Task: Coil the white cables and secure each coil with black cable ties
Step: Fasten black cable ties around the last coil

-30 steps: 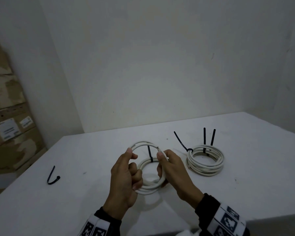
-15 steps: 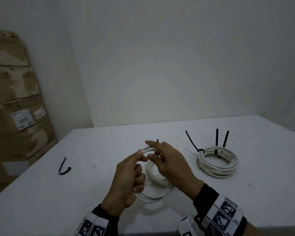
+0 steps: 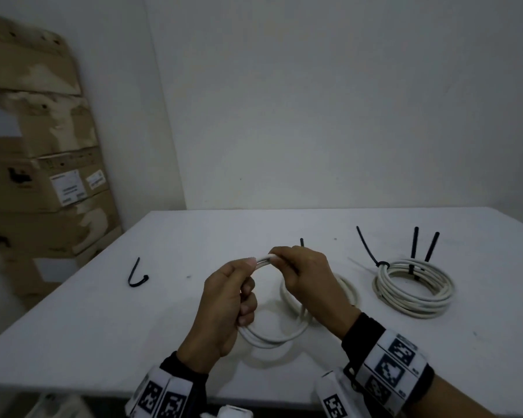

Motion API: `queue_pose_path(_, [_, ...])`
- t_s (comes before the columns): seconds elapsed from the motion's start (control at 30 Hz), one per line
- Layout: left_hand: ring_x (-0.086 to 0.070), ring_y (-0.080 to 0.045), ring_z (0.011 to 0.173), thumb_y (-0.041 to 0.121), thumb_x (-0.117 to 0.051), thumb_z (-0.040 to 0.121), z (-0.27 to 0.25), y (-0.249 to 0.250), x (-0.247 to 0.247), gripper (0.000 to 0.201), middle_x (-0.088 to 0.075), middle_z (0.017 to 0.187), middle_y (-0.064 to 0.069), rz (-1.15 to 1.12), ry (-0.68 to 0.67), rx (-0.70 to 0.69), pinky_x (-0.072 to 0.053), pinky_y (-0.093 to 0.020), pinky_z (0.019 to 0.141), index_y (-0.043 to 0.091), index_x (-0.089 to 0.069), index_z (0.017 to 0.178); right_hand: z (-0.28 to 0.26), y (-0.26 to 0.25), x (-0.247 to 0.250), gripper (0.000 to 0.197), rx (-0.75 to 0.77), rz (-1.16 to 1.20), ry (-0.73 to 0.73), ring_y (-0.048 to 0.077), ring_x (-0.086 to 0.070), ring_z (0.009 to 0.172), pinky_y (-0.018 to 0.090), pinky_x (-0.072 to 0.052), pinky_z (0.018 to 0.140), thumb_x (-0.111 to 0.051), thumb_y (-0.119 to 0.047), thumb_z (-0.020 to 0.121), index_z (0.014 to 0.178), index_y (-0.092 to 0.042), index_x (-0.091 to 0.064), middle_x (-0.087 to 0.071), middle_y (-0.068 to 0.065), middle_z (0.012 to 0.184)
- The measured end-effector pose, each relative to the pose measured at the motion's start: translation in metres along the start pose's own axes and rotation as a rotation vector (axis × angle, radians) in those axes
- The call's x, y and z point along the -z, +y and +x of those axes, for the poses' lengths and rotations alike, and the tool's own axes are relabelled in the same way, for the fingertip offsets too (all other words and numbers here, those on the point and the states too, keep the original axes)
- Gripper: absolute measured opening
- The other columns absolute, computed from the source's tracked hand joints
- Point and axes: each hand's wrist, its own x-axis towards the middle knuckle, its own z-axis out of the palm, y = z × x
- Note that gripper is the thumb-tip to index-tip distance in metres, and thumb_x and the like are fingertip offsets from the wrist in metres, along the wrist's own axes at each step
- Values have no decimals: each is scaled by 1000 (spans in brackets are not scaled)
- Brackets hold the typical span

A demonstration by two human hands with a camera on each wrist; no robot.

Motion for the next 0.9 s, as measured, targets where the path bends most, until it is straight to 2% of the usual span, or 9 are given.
queue_pose_path(0.1, [-25, -9, 37, 17, -52, 96, 3, 6, 22, 14, -36, 56, -1, -15, 50, -20, -18, -14, 38, 9, -51, 84, 6, -11, -19, 26, -1, 69, -57, 11, -51, 60, 28, -43, 62, -51, -31, 92, 94, -15, -71, -61, -1, 65])
queue_pose_path(0.2, [-22, -8, 34, 14, -51, 96, 8, 15, 55, 19, -33, 52, 1, -9, 133, -12, -17, -11, 37, 13, -48, 77, 18, -28, -37, 27, -158, 336, -286, 4, -58, 54, 18, -46, 55, -56, -36, 93, 113, -22, -67, -64, -7, 74])
queue_pose_path(0.3, [-21, -7, 31, 11, -50, 95, 15, 29, 96, 25, -32, 48, 2, 0, 245, -20, -17, -9, 37, 15, -45, 71, 43, -35, -60, 37, -340, 534, -455, 13, -66, 66, 25, -50, 52, -45, -49, 93, 124, -32, -56, -66, 2, 92])
queue_pose_path(0.37, [-21, -7, 30, 11, -50, 95, 19, 39, 125, 27, -31, 46, 3, 13, 313, -30, -17, -8, 37, 15, -44, 69, 65, -38, -83, 34, -376, 555, -503, 16, -63, 71, 29, -50, 56, -42, -44, 97, 120, -26, -58, -63, 5, 94])
queue_pose_path(0.5, [-19, -6, 29, 11, -50, 94, 24, 58, 179, 29, -29, 44, 5, 29, 411, -43, -17, -8, 37, 18, -40, 68, 106, -50, -151, 33, -300, 259, -850, 18, -60, 62, 25, -49, 50, -44, -22, 98, 131, -22, -52, -60, 6, 85])
queue_pose_path(0.6, [-19, -6, 28, 12, -49, 95, 24, 70, 208, 30, -28, 43, 6, 60, 453, -34, -17, -7, 36, 19, -38, 68, 125, -67, -201, 45, -193, 32, -1078, 16, -58, 54, 23, -47, 49, -42, -21, 99, 143, -27, -35, -60, 2, 75])
queue_pose_path(0.73, [-19, -5, 28, 12, -49, 95, 19, 80, 228, 27, -28, 44, 5, 87, 489, -27, -16, -7, 37, 18, -40, 71, 137, -84, -238, 50, -101, -121, -1164, 7, -53, 38, 14, -41, 37, -47, -21, 97, 145, -22, -33, -53, 0, 70])
queue_pose_path(0.83, [-18, -5, 28, 12, -48, 95, 18, 83, 234, 23, -29, 44, 5, 93, 491, -17, -17, -6, 39, 18, -41, 74, 135, -93, -242, 39, 60, -284, -1198, -6, -51, 35, 2, -33, 34, -50, -15, 95, 134, -13, -48, -42, -5, 72])
queue_pose_path(0.9, [-18, -5, 28, 12, -48, 95, 18, 84, 233, 22, -29, 44, 5, 92, 490, -7, -17, -6, 39, 18, -41, 74, 131, -91, -241, 28, 105, -342, -1169, 14, -48, 39, 6, -35, 35, -52, -14, 92, 119, -11, -57, -42, -5, 69])
